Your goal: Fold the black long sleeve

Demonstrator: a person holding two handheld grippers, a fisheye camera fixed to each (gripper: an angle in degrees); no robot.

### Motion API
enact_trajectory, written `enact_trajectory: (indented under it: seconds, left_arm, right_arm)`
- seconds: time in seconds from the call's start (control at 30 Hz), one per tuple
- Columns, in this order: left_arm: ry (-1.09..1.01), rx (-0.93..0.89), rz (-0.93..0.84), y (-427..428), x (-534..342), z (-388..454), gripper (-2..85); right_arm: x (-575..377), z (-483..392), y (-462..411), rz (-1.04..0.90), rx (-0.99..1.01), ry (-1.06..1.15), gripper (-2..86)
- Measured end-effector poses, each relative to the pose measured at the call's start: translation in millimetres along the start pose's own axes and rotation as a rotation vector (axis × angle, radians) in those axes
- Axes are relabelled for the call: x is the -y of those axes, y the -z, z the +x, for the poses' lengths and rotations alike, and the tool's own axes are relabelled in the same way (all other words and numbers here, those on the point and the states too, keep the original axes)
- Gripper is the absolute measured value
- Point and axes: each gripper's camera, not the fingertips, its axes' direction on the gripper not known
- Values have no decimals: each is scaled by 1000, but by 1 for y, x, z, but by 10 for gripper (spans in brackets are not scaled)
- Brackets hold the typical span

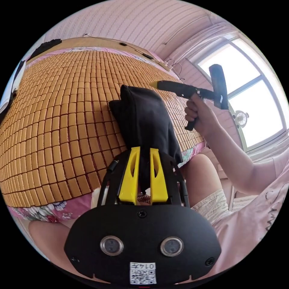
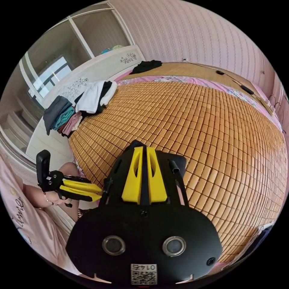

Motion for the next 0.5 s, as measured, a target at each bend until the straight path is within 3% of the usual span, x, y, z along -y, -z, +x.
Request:
enact_trajectory:
  seconds: [0.2, 0.5]
  left_arm:
    - [36, 25, -89, -40, 24, -8, 134]
    - [97, -67, -76, -56, 19, -5, 51]
  right_arm:
    - [-51, 59, -16, -156, 71, -190, 174]
    - [-89, 95, -13, -104, 338, -267, 109]
